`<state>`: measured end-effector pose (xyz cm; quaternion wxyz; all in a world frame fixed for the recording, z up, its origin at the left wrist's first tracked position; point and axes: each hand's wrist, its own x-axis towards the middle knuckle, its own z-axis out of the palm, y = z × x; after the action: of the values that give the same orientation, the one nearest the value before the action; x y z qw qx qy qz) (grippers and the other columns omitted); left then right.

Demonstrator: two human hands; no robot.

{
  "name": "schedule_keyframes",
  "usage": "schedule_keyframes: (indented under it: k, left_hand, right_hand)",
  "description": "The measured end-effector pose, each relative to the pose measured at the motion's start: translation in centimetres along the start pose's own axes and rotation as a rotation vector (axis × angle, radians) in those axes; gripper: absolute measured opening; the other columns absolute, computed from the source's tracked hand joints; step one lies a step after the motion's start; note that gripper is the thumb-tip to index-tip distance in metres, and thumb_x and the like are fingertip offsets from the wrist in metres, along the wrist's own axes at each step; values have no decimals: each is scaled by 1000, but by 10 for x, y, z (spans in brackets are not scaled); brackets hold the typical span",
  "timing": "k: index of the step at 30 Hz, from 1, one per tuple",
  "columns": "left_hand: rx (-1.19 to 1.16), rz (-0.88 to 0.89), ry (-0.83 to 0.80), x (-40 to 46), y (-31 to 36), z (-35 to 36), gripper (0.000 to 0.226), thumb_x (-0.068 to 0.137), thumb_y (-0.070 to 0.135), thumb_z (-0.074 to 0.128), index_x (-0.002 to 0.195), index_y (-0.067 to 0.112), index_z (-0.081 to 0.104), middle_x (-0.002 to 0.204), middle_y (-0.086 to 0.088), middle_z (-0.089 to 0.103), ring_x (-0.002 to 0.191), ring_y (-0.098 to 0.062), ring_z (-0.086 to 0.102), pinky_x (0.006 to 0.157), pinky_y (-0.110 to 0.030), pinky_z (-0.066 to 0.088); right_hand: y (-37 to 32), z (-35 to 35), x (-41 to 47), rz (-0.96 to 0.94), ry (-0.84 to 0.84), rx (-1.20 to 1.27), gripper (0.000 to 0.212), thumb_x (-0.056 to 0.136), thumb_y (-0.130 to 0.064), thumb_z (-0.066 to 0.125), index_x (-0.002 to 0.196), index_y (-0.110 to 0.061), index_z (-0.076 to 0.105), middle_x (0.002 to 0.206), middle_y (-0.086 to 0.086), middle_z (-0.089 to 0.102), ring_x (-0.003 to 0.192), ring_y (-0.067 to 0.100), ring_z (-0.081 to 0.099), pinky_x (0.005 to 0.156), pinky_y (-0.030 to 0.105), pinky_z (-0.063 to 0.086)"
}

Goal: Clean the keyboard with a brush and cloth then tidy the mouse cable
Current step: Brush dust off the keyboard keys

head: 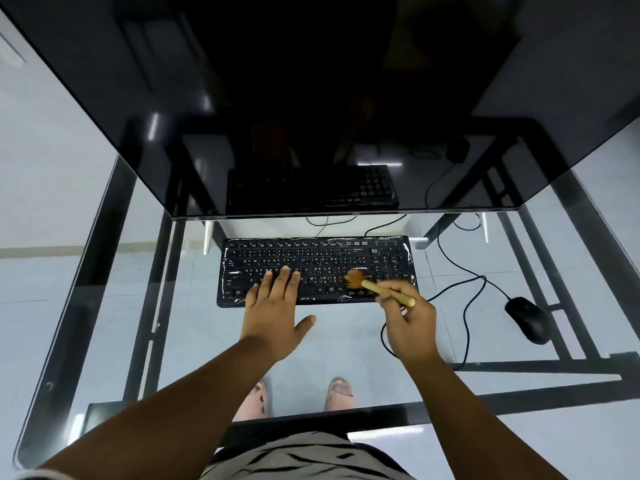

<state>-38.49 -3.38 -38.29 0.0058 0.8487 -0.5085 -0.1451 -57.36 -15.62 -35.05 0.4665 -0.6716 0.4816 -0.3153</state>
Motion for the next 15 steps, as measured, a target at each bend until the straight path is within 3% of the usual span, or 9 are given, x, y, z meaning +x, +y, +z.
schedule_keyframes:
  k: [4, 8, 11, 15]
  left_hand:
    - [-21, -10, 10, 3, 10, 3, 84, 89, 66, 33, 153, 20, 4, 162, 0, 1, 149, -26, 2, 118, -46, 10]
    - [-45, 41, 13, 7, 20, 7, 83, 91, 64, 31, 153, 19, 0, 162, 2, -5, 149, -16, -4, 119, -42, 5]
    - [-59, 50, 7, 10, 30, 8, 83, 91, 64, 32, 153, 20, -2, 162, 3, -9, 149, -15, -6, 119, -40, 4]
    - [-61, 47, 4, 15, 39, 9, 85, 91, 64, 33, 153, 19, -3, 161, 3, -11, 148, -15, -9, 120, -39, 2]
  right_hand:
    - [4, -10, 4, 48, 137, 55, 18, 86, -15, 57, 88, -30, 67, 75, -7, 69, 67, 20, 63, 59, 30, 48]
    - [16, -22, 9, 57, 94, -100, 23, 91, -10, 57, 89, -31, 66, 66, -11, 63, 54, 7, 54, 53, 21, 41]
    - [20, -30, 11, 52, 154, -107, 20, 92, -12, 56, 95, -29, 67, 76, -13, 66, 57, 9, 55, 53, 18, 42]
    - [23, -36, 14, -13, 37, -154, 21, 91, -10, 59, 92, -30, 66, 73, -14, 66, 56, 9, 54, 51, 15, 41]
